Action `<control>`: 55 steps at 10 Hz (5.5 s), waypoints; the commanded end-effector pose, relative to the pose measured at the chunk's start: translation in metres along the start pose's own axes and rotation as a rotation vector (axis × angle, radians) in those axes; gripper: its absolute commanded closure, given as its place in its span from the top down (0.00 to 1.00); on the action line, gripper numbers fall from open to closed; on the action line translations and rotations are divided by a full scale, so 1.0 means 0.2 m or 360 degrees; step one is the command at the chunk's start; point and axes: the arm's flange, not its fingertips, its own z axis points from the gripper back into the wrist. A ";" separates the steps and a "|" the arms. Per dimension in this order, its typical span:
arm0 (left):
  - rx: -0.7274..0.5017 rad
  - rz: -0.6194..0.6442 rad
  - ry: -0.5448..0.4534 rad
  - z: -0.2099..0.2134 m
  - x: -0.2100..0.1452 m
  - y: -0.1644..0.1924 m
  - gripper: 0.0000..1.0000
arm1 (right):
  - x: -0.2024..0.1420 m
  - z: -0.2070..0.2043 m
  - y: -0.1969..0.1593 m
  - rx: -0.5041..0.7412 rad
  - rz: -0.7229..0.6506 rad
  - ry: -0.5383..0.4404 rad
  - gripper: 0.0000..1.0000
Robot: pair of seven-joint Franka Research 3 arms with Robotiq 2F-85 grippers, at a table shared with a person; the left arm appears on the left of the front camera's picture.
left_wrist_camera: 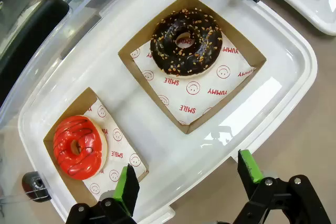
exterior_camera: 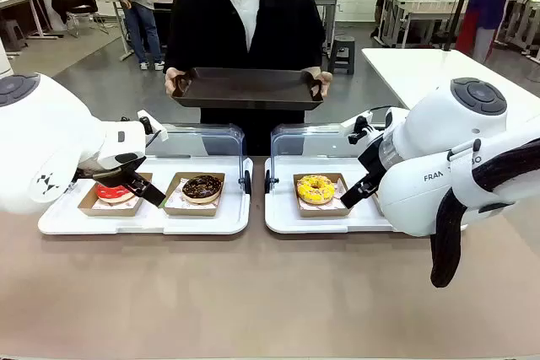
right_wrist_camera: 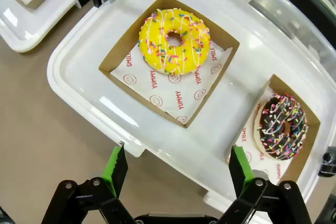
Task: Provide the desired donut to the person.
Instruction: Pick up and lift the Paper togo box containing the Donut pointed at by the person.
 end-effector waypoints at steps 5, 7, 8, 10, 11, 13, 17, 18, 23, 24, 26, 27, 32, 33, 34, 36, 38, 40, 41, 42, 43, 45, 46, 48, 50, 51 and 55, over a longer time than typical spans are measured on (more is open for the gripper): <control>0.0000 0.0000 0.0000 0.00 0.00 0.00 1.00 | 0.00 0.00 0.00 0.0000 0.0000 0.0000 1.00; 0.0000 0.0000 0.0000 0.00 0.00 0.00 1.00 | 0.00 0.00 0.00 0.0000 0.0000 0.0000 1.00; 0.0000 0.0000 0.0000 0.00 0.00 0.00 1.00 | 0.00 0.00 0.00 0.0000 0.0000 0.0000 1.00; 0.0000 0.0000 0.0000 0.00 0.00 0.00 1.00 | 0.00 0.00 0.00 0.0000 0.0000 0.0000 1.00; 0.0000 0.0000 0.0000 0.00 0.00 0.00 1.00 | 0.00 0.00 0.00 0.0000 0.0000 0.0000 1.00; 0.0000 0.0000 0.0000 0.00 0.00 0.00 1.00 | 0.00 0.00 0.00 0.0000 0.0000 0.0000 1.00; 0.0042 -0.0092 0.0103 0.48 -0.13 -0.02 1.00 | -0.09 0.57 0.11 -0.0131 0.0079 -0.0011 1.00; 0.0030 -0.0126 0.0087 0.66 -0.13 0.00 1.00 | -0.11 0.77 0.07 -0.0191 0.0039 -0.0032 1.00; -0.0176 0.0011 -0.0002 1.04 -0.18 0.41 1.00 | -0.28 1.23 -0.35 -0.0107 -0.0224 0.0125 1.00; -0.0122 0.0016 -0.0082 1.03 -0.16 0.42 1.00 | -0.27 1.17 -0.41 -0.0089 -0.0231 0.0115 1.00; -0.0155 -0.0002 0.0043 1.06 -0.22 0.36 1.00 | -0.28 1.28 -0.27 -0.0145 -0.0199 0.0091 1.00; -0.0155 -0.0002 0.0043 1.06 -0.22 0.36 1.00 | -0.28 1.28 -0.27 -0.0145 -0.0199 0.0091 1.00; -0.0814 0.0020 -0.0362 1.16 -0.03 0.85 1.00 | -0.25 1.48 -0.82 0.0600 -0.0422 -0.0411 1.00; -0.0991 -0.0070 -0.0443 1.18 -0.05 0.93 1.00 | -0.28 1.50 -0.91 0.0738 -0.0371 -0.0494 1.00; -0.1148 -0.0193 -0.0583 1.18 -0.10 1.00 1.00 | -0.34 1.51 -0.99 0.0951 -0.0252 -0.0648 1.00; -0.1386 -0.0399 -0.0777 1.11 -0.21 1.08 1.00 | -0.46 1.44 -1.11 0.1236 0.0109 -0.0833 1.00; -0.1468 -0.0569 -0.0842 1.04 -0.31 1.15 1.00 | -0.54 1.30 -1.20 0.1262 0.0300 -0.0784 1.00; -0.1411 -0.0631 -0.0898 1.02 -0.37 1.18 1.00 | -0.56 1.24 -1.23 0.1211 0.0313 -0.0745 1.00; -0.1389 -0.0636 -0.0911 1.01 -0.36 1.17 1.00 | -0.56 1.23 -1.24 0.1192 0.0310 -0.0732 1.00; -0.1353 -0.0632 -0.0909 1.02 -0.37 1.17 1.00 | -0.56 1.23 -1.25 0.1182 0.0308 -0.0744 1.00; -0.1266 -0.0573 -0.0913 1.03 -0.37 1.17 1.00 | -0.56 1.23 -1.26 0.1140 0.0277 -0.0774 1.00; -0.1183 -0.0543 -0.0909 1.04 -0.38 1.16 1.00 | -0.55 1.23 -1.26 0.1117 0.0269 -0.0796 1.00; -0.1169 -0.0539 -0.0894 1.04 -0.39 1.16 1.00 | -0.55 1.24 -1.26 0.1120 0.0285 -0.0781 1.00; -0.1145 -0.0527 -0.0880 1.05 -0.41 1.16 1.00 | -0.55 1.24 -1.25 0.1122 0.0291 -0.0776 1.00; -0.1183 -0.0564 -0.0871 1.05 -0.41 1.20 1.00 | -0.55 1.26 -1.26 0.1109 0.0261 -0.0740 1.00; -0.1183 -0.0564 -0.0871 1.05 -0.41 1.20 1.00 | -0.55 1.26 -1.26 0.1109 0.0261 -0.0740 1.00; -0.1183 -0.0564 -0.0871 1.05 -0.41 1.20 1.00 | -0.55 1.26 -1.26 0.1109 0.0261 -0.0740 1.00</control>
